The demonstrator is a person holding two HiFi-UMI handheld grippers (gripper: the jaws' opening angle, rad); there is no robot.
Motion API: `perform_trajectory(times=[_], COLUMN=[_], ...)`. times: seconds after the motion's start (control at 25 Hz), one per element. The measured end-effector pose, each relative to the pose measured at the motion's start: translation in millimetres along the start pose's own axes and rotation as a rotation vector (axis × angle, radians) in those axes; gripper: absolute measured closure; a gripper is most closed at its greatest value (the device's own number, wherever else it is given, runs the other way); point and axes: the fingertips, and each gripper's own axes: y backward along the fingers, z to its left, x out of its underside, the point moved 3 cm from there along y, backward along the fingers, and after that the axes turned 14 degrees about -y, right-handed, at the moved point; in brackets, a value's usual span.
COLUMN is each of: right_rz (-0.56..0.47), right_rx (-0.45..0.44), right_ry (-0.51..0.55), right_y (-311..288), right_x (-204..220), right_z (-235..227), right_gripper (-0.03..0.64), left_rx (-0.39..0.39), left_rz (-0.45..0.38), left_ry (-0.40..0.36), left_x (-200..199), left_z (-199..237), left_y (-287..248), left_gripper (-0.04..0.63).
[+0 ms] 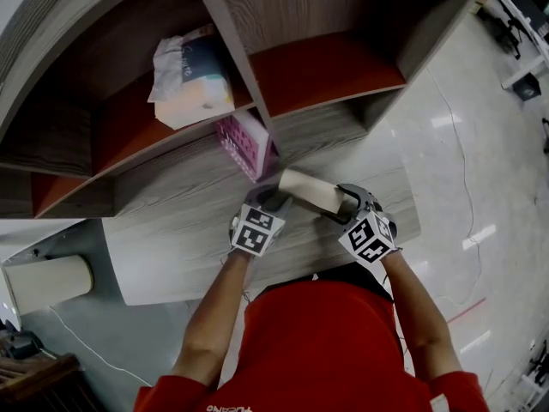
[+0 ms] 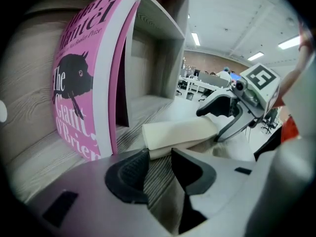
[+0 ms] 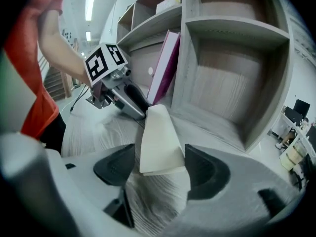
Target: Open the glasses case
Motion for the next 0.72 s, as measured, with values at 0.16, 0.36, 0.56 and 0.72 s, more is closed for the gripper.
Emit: perform_trajectory(times=[0.16, 0.36, 0.56, 0.72], right_rz=[0.000, -0.010, -0.066, -0.137], right_rx=[0.007, -0.062, -0.139, -0.141], right_ry=[0.012, -0.058, -0.166, -0.212], right_y=[-0.9, 0.9, 8.0, 19.1], right_x=[0.3, -2.4, -9.8, -23.6], right_z=[-3.9, -9.0, -18.6, -31.7], right_gripper=[0.329, 0.332, 0.356, 0.447], left_rx=[0.005, 0.003, 0.000, -0.002], left_rz=[-0.004, -0.004, 0.000, -0.001], left_ry=[0.006, 0.009, 0.007, 0.008], left_x=[-0.3, 0.2, -0.1, -0.7], left_z=[-0.1, 0.4, 0.5, 0.8], left_y=[-0.5, -0.6, -1.1, -1.9], left_gripper=[0.460, 0.460, 0.460, 0.460])
